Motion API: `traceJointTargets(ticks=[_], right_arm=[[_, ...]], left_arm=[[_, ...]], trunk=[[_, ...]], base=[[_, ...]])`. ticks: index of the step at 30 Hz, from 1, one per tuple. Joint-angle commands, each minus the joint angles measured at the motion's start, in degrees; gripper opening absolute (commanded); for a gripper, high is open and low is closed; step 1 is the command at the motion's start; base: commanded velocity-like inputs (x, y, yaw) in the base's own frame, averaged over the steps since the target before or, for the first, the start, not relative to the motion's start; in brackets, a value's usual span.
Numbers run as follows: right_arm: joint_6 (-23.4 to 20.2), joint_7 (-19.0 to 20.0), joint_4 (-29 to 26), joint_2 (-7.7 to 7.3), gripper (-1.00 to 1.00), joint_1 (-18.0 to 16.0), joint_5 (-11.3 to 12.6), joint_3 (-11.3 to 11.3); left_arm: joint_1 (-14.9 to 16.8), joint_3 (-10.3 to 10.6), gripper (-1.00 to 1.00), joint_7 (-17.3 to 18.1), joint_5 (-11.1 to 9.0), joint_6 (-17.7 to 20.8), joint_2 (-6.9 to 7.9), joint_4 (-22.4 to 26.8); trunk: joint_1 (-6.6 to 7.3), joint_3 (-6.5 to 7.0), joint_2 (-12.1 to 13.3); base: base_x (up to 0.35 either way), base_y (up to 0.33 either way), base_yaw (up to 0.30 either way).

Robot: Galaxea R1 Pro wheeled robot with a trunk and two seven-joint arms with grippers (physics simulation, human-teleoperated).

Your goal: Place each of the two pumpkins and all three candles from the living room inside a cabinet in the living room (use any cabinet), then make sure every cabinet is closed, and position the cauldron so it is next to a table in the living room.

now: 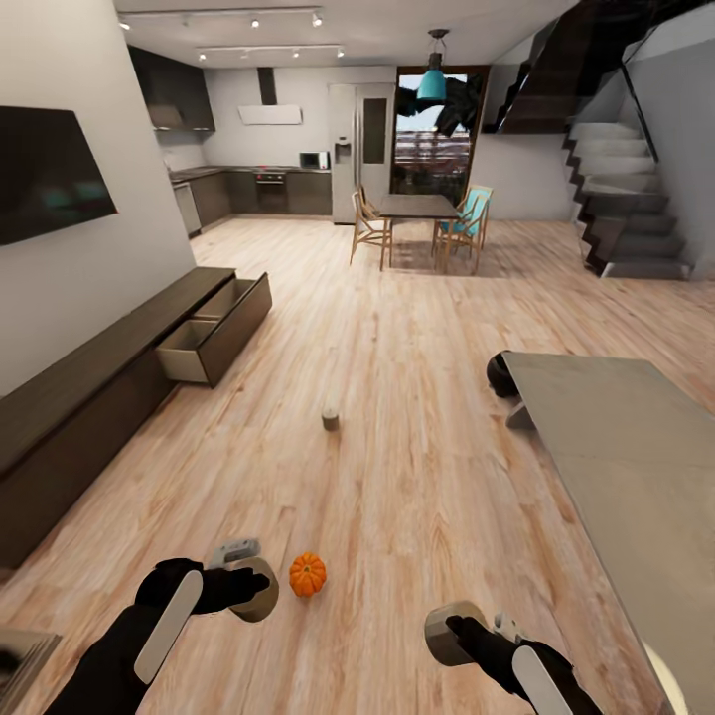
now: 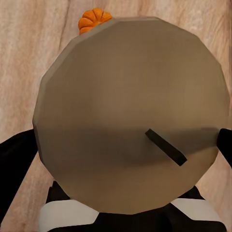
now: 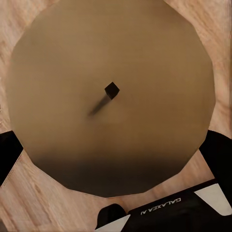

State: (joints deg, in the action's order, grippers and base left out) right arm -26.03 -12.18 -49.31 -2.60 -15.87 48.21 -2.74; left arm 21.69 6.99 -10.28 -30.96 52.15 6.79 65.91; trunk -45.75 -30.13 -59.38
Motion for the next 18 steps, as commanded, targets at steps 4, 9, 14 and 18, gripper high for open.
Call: traceJointTargets(ticks=[4, 9, 14, 18], right_arm=[[0.01, -0.56, -0.09, -0.05, -1.00, -0.04, 0.65, -0.25], [-0.05, -0.56, -0.08, -0.03, -1.00, -0.04, 0.65, -0.31], [-0.01, -0.56, -0.08, -0.02, -1.00, -0.04, 0.65, -0.30], [0.01, -0.56, -0.08, -0.03, -1.00, -0.04, 0.65, -0.33]], left_arm=[[0.02, 0.13, -1.00, -0.62, -0.68, 0.12, 0.06, 0.09], [0.02, 0.13, -1.00, -0.62, -0.68, 0.11, 0.06, 0.09], [0.02, 0.06, -1.00, -0.57, -0.68, 0.14, 0.06, 0.05], [0.02, 0.05, -1.00, -0.54, -0.68, 0.15, 0.06, 0.04]], trunk=[[-0.02, -0.12, -0.04], [-0.02, -0.25, -0.04], [-0.02, -0.28, -0.04], [-0.02, -0.29, -0.04]], base=[[0.164, 0.000, -0.284], [0.184, 0.000, -0.235], [0.087, 0.009, -0.041], [0.008, 0.156, -0.004]])
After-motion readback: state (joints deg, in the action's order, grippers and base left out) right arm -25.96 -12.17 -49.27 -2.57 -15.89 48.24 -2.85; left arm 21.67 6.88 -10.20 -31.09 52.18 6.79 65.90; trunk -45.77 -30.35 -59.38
